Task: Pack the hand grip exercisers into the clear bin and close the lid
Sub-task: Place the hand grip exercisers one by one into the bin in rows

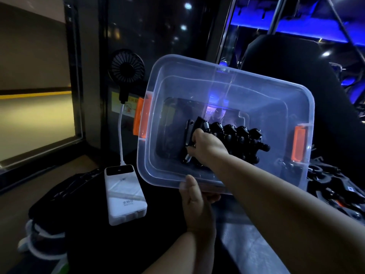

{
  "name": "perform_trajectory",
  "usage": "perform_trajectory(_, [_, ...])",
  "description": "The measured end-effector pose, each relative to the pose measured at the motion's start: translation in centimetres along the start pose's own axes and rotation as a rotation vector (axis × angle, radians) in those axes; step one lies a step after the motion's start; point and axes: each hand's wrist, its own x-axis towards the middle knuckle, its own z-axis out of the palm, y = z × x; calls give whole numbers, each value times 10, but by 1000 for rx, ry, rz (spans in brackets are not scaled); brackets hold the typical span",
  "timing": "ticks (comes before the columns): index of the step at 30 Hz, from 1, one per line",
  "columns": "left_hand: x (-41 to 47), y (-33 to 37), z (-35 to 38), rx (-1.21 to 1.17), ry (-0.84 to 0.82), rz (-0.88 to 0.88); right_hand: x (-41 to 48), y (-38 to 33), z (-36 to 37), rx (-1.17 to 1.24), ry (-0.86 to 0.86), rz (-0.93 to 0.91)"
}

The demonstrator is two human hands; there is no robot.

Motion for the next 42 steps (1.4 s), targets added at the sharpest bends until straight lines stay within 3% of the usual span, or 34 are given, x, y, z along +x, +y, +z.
perform_trajectory(4, [3, -1, -1, 0, -1, 16, 4, 5, 5, -53, -26, 15])
perform_trajectory(10, [7, 1, -1, -10, 6, -33, 11, 13, 15, -374, 54, -20])
perform_trajectory(15, [10, 2, -1, -14, 20, -54, 16, 19, 20, -411, 57, -7])
perform_trajectory(33, [10, 3, 0, 15, 8, -34, 9, 29, 6, -213, 21, 79])
perform_trajectory(42, [11, 0, -3, 56, 16, -64, -15, 46, -6, -53, 109, 116])
